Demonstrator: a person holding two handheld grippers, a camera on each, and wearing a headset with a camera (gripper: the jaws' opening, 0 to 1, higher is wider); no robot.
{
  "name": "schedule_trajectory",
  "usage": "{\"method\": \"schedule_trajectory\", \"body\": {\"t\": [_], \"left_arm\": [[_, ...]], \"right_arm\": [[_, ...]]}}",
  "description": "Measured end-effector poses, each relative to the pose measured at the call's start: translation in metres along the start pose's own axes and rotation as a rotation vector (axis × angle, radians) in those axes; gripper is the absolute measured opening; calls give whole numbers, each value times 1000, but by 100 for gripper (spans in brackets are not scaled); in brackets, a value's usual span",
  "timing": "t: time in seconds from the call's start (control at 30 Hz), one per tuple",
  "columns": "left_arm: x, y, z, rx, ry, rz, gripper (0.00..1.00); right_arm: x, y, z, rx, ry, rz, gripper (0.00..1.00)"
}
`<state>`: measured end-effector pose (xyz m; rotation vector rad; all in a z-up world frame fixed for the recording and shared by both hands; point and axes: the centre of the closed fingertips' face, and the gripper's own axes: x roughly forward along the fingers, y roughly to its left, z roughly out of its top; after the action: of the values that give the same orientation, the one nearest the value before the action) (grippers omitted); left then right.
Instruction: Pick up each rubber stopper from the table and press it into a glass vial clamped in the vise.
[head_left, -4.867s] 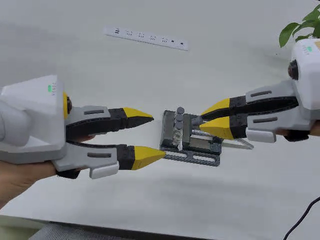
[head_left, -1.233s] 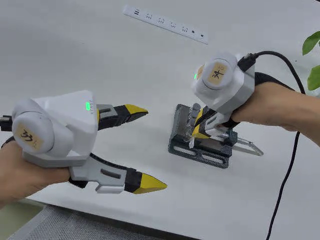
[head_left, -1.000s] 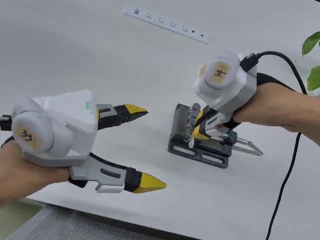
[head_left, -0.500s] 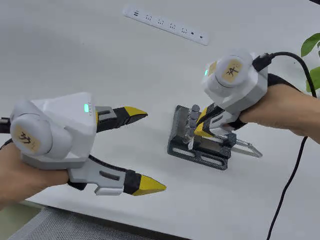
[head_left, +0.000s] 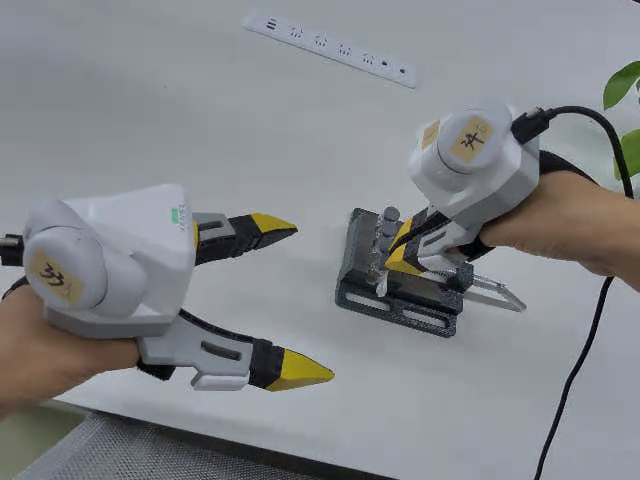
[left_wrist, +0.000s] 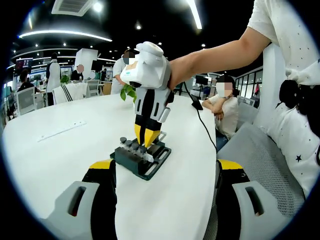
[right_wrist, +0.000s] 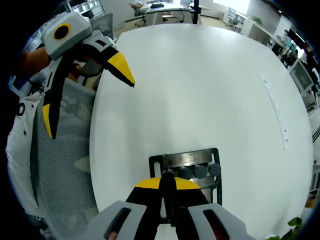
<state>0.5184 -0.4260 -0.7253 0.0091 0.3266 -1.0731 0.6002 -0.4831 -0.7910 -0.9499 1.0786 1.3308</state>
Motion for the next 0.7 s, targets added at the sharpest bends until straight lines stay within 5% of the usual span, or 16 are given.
{"method": "schedule_trajectory", "body": {"t": [0.7], "left_arm": [[0,2,-1,-8,-1,3,80]], "right_arm": [[5,-2,-2,0,1,7,3]]}}
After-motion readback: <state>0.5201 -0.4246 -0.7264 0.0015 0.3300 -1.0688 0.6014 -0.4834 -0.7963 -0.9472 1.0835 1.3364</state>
